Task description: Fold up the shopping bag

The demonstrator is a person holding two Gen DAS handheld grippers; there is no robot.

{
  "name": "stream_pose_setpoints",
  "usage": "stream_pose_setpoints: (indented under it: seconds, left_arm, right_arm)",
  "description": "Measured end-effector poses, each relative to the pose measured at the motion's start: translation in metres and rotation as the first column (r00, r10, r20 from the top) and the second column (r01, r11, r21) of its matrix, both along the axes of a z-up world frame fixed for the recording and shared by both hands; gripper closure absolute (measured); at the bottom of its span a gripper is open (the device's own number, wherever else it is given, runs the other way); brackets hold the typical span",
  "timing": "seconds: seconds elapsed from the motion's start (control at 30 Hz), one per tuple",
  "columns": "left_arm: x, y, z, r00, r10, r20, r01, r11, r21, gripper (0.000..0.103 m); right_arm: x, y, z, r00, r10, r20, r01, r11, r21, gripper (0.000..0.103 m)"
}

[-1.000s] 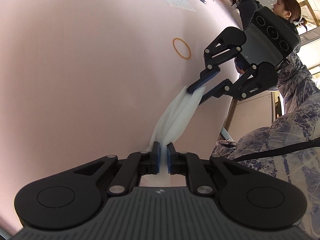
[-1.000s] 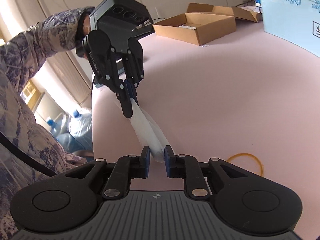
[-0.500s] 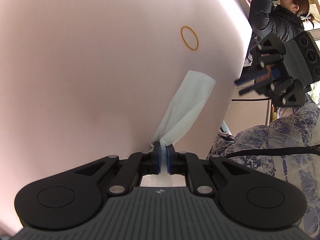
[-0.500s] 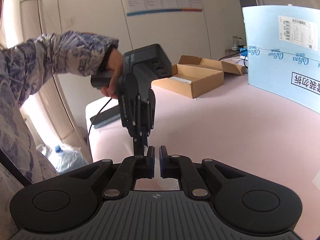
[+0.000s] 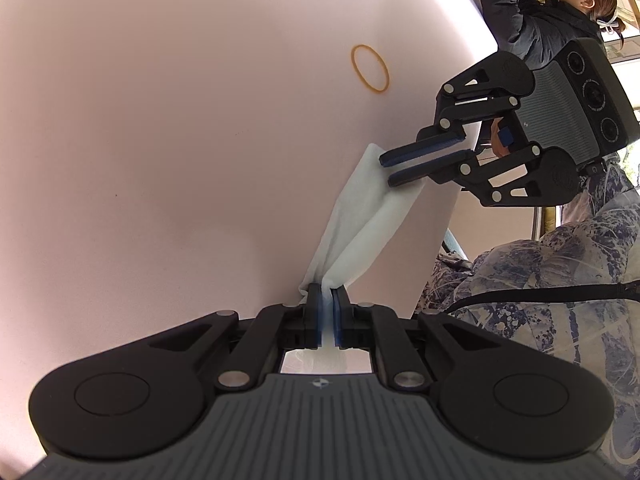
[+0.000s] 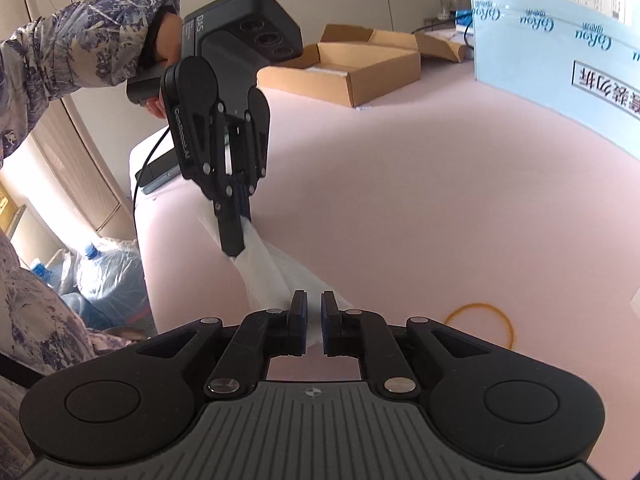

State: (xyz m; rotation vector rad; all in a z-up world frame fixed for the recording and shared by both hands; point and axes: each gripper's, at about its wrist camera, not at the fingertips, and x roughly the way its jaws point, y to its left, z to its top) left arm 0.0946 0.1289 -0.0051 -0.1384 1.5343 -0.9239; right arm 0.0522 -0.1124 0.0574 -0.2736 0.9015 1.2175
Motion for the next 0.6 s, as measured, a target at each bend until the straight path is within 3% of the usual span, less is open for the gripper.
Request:
stream_pose_setpoints:
  seconds: [0.13, 0.33, 0.37, 0.43, 0.53, 0.6]
  left_arm:
    - [0.010, 0.006, -0.009, 0.999, 0.019, -0.025, -0.020, 0.999, -0.039, 0.096]
    - [0.006, 0.019, -0.020, 0.991, 0.113, -0.066, -0.120, 0.987, -0.109, 0.096]
    - [0.004, 0.021, -0.021, 0.989, 0.127, -0.072, -0.135, 0.984, -0.118, 0.096]
    - [0.002, 0.024, -0.024, 0.984, 0.154, -0.084, -0.164, 0.977, -0.133, 0.097]
    - [0.001, 0.025, -0.027, 0.979, 0.175, -0.101, -0.189, 0.971, -0.149, 0.097]
    - [0.006, 0.026, -0.028, 0.979, 0.164, -0.120, -0.182, 0.971, -0.152, 0.097]
  right_arm:
    - [0.006, 0.001, -0.002, 0.999, 0.008, -0.041, -0.009, 1.000, -0.009, 0.096]
    - [0.041, -0.008, -0.012, 0.965, -0.042, -0.257, 0.048, 0.999, 0.018, 0.095]
    - [0.043, -0.010, -0.011, 0.965, -0.069, -0.254, 0.077, 0.997, 0.019, 0.084]
    - [0.034, -0.019, 0.003, 0.984, -0.092, -0.156, 0.103, 0.993, 0.063, 0.079]
    - [0.003, -0.029, 0.031, 1.000, -0.021, 0.023, 0.016, 0.981, 0.192, 0.078]
    - [-0.031, -0.025, 0.042, 0.963, 0.063, 0.263, -0.103, 0.985, 0.140, 0.074]
